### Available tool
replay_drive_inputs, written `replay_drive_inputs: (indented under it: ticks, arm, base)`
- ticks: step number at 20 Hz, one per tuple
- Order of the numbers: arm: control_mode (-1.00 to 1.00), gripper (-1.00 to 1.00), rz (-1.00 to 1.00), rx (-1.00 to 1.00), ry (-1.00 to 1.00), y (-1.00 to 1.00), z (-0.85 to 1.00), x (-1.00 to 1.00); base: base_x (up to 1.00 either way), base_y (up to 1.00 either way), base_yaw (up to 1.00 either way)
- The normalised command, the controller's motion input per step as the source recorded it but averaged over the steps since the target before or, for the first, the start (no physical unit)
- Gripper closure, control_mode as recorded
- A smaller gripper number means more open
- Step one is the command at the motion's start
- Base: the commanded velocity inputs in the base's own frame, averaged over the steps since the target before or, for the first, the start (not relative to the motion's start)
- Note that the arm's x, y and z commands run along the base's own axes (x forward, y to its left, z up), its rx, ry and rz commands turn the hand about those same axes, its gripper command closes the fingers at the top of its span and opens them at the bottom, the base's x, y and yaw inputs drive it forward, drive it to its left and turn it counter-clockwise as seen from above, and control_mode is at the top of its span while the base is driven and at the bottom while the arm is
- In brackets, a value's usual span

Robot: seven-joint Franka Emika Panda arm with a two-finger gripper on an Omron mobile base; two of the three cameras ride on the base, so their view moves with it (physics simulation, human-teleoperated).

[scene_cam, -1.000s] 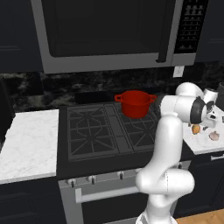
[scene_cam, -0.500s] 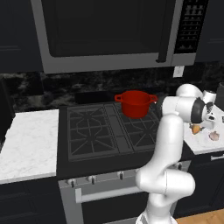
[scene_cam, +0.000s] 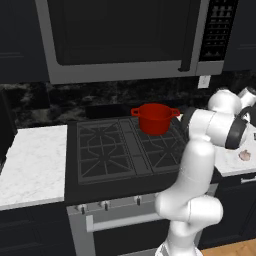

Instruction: Put the garlic and potato in the pot. Retrieve the spatula and lightly stir the vegetables in the pot.

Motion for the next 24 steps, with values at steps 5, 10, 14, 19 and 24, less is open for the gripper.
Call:
replay_drive_inputs:
  ticks: [5, 10, 14, 19, 24]
  arm:
    - [-1.00, 1.00, 0.00, -0.09, -0.51, 1.00, 0.97, -0.01]
    - [-1.00, 1.00, 0.00, -0.07, -0.30, 1.00, 0.94, 0.10]
    - [-1.00, 1.00, 0.00, -0.10, -0.04, 1.00, 0.34, 0.55]
    - [-1.00, 1.00, 0.00, -0.08, 0.19, 0.76, 0.09, 0.74]
    - [-1.00, 1.00, 0.00, 0.00, 0.03, 0.36, -0.01, 0.63]
  base:
    - [0.00, 0.00, 0.00]
    - [0.00, 0.00, 0.00]
    - [0.00, 0.00, 0.00]
    - [0.00, 0.00, 0.00]
    - [0.00, 0.00, 0.00]
